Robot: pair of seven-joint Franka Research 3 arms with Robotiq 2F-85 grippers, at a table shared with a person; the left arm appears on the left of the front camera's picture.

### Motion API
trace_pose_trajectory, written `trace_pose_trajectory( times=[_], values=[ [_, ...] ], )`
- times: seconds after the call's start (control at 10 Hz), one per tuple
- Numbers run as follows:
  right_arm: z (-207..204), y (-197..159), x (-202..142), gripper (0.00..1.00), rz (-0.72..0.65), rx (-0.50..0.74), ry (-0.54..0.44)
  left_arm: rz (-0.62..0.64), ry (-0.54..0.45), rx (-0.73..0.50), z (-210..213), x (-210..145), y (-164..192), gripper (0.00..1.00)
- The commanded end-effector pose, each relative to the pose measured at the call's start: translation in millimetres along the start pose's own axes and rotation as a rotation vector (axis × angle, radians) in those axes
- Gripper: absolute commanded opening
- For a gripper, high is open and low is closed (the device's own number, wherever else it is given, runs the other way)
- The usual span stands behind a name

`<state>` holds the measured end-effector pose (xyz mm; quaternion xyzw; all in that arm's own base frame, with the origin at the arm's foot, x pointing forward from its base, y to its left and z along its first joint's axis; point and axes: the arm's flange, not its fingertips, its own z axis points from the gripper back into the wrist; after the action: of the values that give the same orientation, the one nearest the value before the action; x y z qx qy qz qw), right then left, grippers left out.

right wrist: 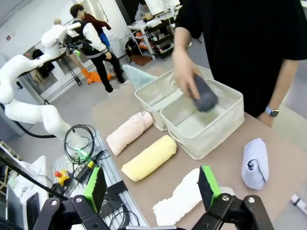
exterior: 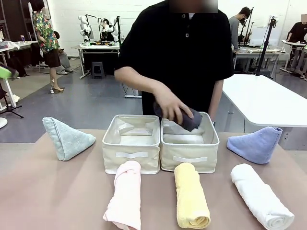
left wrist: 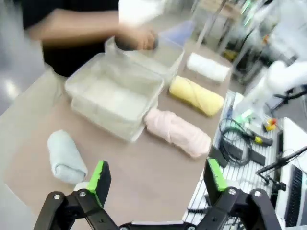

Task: Sort the towels based on their folding style.
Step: Pick up one triangle-folded towel and place it in the left Fabric basket.

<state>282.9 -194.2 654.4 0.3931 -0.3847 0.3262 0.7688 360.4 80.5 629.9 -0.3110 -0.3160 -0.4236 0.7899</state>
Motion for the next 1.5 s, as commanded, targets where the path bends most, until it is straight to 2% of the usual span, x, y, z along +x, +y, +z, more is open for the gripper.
trace_pose_trajectory(
  times=[0.0,0.2,0.4,0.6,0.8,1.0,1.4],
  values=[
    [1,-1,1,1.0,0.016,0.013,-0.018,0.159,0.278,0.0,-62,24,54,1.0],
    [1,-1,1,1.0,0.016,0.013,-0.018,0.253,0.413,0.043,-120,33,110,1.0],
    [1,-1,1,1.0,0.016,0.013,-0.018,0.277,0.546,0.218,-152,35,137,1.0],
    [1,-1,1,1.0,0.016,0.013,-0.018,0.242,0.601,0.343,-164,39,143,1.0],
    [1,-1,1,1.0,0.016,0.013,-0.018,0.244,0.63,0.376,-164,38,145,1.0],
    [1,-1,1,1.0,0.016,0.013,-0.018,0.264,0.715,0.347,-167,27,146,1.0],
    [1,-1,1,1.0,0.016,0.013,-0.018,0.271,0.77,0.374,-184,13,155,1.0]
  ],
)
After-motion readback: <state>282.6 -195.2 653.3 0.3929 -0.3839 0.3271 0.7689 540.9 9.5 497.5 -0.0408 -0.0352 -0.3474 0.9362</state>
